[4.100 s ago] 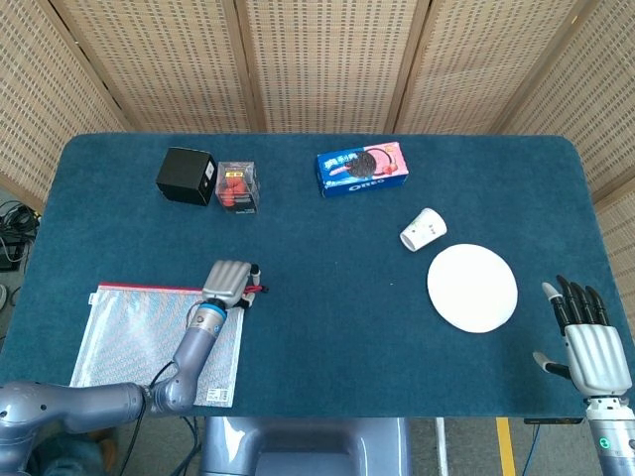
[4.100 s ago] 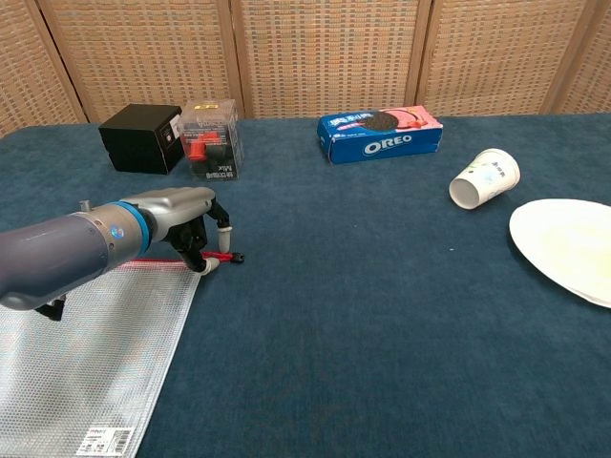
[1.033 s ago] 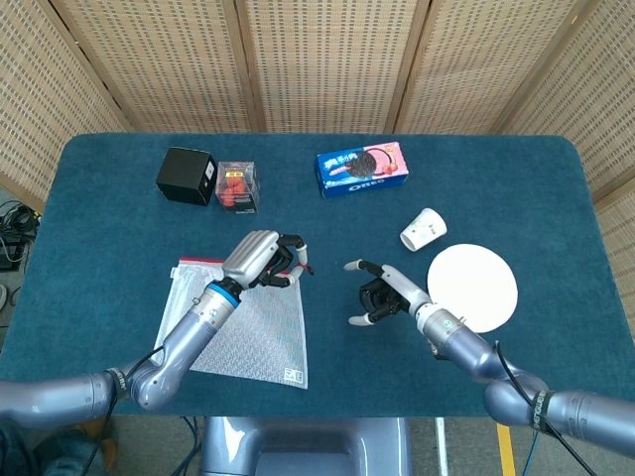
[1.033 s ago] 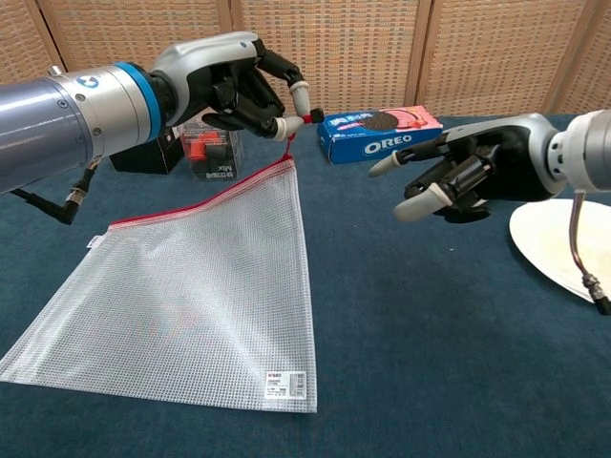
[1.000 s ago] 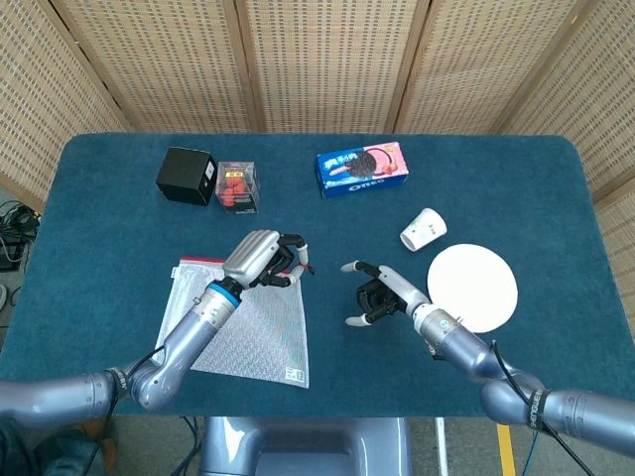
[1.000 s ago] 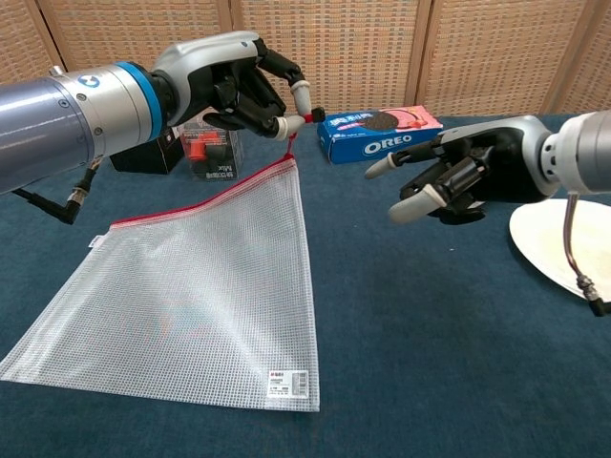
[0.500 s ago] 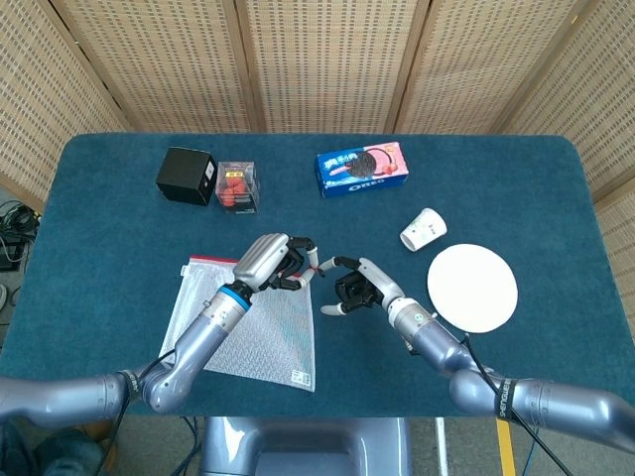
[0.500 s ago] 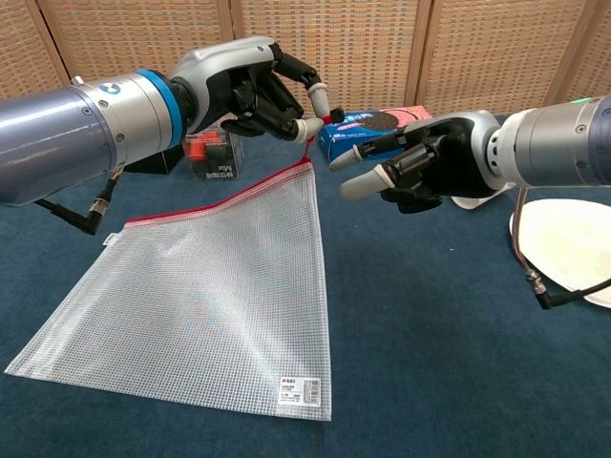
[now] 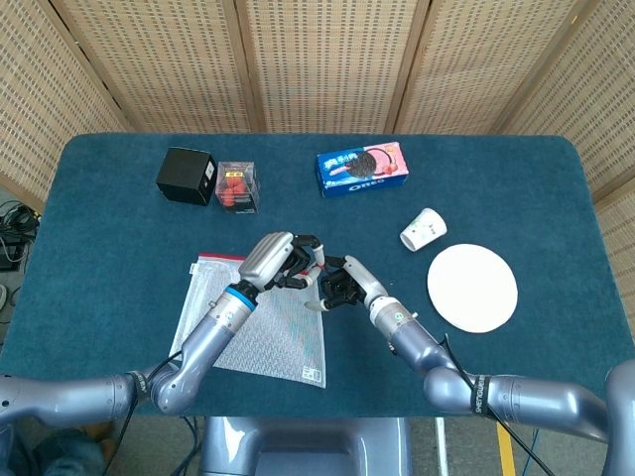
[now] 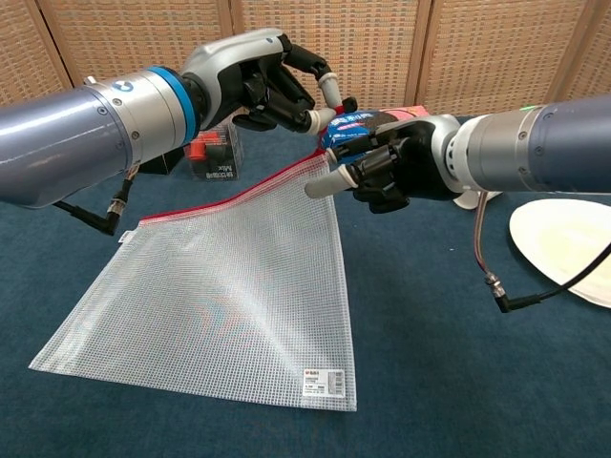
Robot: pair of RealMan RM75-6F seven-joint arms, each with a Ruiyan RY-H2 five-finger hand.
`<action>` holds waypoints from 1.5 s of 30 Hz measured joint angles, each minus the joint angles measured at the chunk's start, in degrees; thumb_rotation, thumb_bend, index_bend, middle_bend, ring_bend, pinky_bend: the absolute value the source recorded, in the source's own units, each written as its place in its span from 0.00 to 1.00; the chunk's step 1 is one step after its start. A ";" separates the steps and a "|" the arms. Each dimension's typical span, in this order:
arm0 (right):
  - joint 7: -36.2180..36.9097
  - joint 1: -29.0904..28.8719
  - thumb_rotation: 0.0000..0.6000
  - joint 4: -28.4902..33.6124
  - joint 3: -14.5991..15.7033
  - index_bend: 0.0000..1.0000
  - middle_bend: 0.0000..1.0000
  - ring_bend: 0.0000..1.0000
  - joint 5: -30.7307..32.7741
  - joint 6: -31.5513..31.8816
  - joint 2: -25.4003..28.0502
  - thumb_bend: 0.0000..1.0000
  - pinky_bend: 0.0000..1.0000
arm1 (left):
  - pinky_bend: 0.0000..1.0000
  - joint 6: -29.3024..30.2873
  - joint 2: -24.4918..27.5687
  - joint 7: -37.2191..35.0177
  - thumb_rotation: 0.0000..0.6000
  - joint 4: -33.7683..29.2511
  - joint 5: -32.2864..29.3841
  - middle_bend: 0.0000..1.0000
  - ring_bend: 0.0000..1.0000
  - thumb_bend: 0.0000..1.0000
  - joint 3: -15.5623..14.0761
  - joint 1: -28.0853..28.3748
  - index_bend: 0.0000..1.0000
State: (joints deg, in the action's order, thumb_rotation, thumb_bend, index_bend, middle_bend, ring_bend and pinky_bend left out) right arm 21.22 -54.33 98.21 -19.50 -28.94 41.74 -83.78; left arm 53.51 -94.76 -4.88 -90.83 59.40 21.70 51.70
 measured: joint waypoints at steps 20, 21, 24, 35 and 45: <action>-4.13 0.75 1.00 -0.38 -2.10 0.56 0.91 0.88 3.77 2.81 -2.16 0.22 0.99 | 1.00 0.04 -0.27 -1.78 1.00 -0.62 0.73 0.92 0.95 0.70 -0.37 -0.39 0.75; -4.20 0.89 1.00 -0.43 -2.18 0.56 0.91 0.88 3.79 2.78 -2.22 0.23 0.99 | 1.00 0.06 -0.31 -1.87 1.00 -0.65 0.73 0.92 0.95 0.70 -0.34 -0.38 0.75; -4.42 1.13 1.00 -0.62 -2.34 0.56 0.91 0.88 3.85 2.62 -2.41 0.23 0.99 | 1.00 0.11 -0.45 -2.08 1.00 -0.66 0.79 0.92 0.95 0.70 -0.32 -0.38 0.75; -5.43 1.56 1.00 -1.03 -3.11 0.58 0.92 0.88 4.03 2.54 -3.00 0.33 0.99 | 1.00 0.00 -0.54 -2.72 1.00 -0.75 0.80 0.92 0.95 0.70 -0.29 -0.45 0.75; -6.24 2.04 1.00 -0.87 -3.59 0.60 0.92 0.88 4.13 2.60 -3.38 0.41 0.99 | 1.00 -0.14 -0.37 -3.38 1.00 -1.22 0.93 0.92 0.95 0.70 -0.27 -0.62 0.75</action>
State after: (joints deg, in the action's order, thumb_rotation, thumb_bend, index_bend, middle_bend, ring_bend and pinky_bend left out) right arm 14.98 -52.29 97.33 -23.09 -24.81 44.35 -87.16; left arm 53.37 -95.13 -8.26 -92.06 60.32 21.43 51.08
